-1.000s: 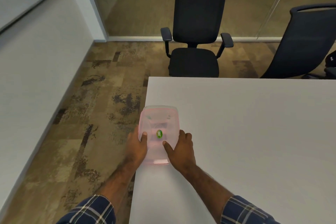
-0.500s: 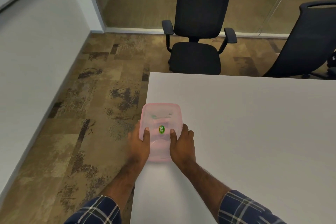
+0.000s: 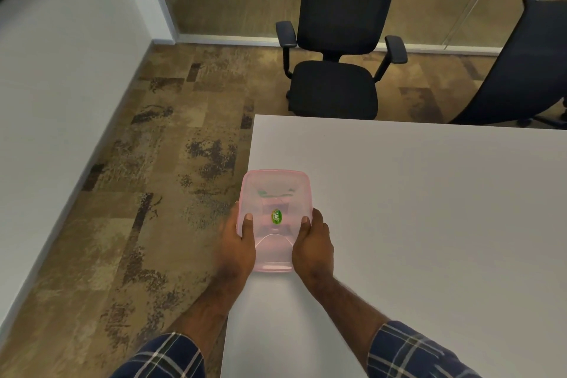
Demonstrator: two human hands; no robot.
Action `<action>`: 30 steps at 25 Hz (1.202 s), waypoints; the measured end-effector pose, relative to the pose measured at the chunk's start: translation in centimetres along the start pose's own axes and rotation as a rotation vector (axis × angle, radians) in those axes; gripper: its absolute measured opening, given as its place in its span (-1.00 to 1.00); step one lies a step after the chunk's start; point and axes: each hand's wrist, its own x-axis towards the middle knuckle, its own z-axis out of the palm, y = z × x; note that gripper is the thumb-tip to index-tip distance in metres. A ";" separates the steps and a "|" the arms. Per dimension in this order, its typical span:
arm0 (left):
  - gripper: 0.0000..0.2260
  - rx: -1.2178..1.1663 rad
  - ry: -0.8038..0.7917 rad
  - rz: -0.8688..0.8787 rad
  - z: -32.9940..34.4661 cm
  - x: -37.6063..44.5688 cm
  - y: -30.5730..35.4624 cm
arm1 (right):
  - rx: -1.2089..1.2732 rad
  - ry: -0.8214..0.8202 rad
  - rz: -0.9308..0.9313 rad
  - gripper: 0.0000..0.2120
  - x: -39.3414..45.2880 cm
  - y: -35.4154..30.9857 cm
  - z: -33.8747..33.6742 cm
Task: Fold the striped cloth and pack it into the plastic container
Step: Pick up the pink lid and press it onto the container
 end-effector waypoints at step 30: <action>-0.60 -0.075 -0.062 -0.299 3.1 10.9 3.8 | 0.010 -0.042 0.066 -0.59 10.1 -1.4 0.8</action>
